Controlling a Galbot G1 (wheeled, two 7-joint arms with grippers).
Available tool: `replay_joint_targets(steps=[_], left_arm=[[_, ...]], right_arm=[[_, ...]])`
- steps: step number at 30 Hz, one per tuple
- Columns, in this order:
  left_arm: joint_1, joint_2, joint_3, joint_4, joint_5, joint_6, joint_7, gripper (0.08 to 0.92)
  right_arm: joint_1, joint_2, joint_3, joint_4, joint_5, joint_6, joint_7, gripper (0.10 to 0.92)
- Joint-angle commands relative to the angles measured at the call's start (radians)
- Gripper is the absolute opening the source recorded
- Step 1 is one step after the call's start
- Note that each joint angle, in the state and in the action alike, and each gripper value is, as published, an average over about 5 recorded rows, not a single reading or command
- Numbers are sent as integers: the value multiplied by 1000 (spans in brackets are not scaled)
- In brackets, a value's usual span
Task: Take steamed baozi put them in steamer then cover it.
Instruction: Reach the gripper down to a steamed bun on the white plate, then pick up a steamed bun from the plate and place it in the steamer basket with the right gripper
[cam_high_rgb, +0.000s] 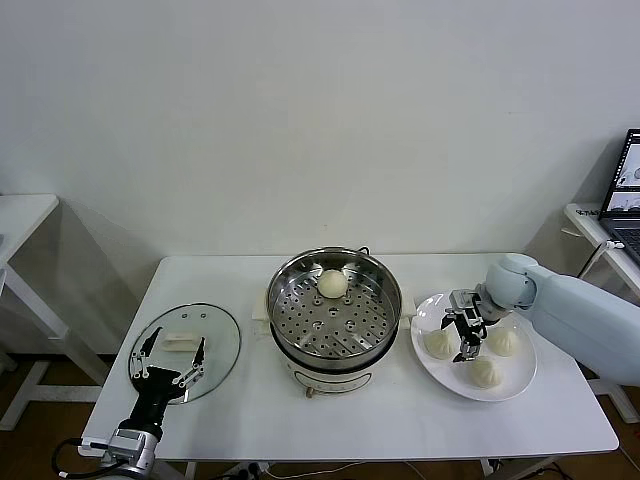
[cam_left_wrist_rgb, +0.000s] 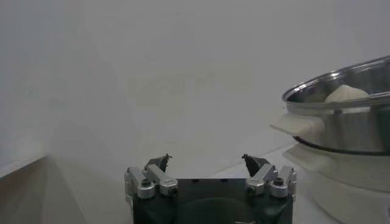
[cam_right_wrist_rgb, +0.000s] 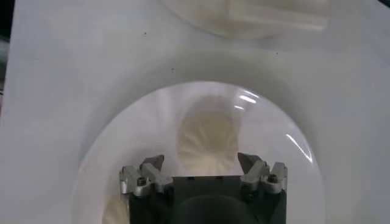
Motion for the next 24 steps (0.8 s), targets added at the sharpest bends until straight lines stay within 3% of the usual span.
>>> replay_joint_targets(steps=[1, 8, 17, 24], left_arm=[[-1, 0, 2, 6, 1, -1, 1, 823], [1, 0, -1, 5, 2, -3, 2, 823], [1, -2, -4, 3, 0, -4, 0, 823], [3, -3, -7, -7, -2, -3, -2, 823]], right_arm=[[-37, 32, 32, -34, -17, -8, 13, 823], [-36, 38, 33, -36, -20, -8, 12, 810], [-39, 47, 39, -43, -33, 6, 8, 665], [-7, 15, 32, -6, 9, 1, -10, 658]])
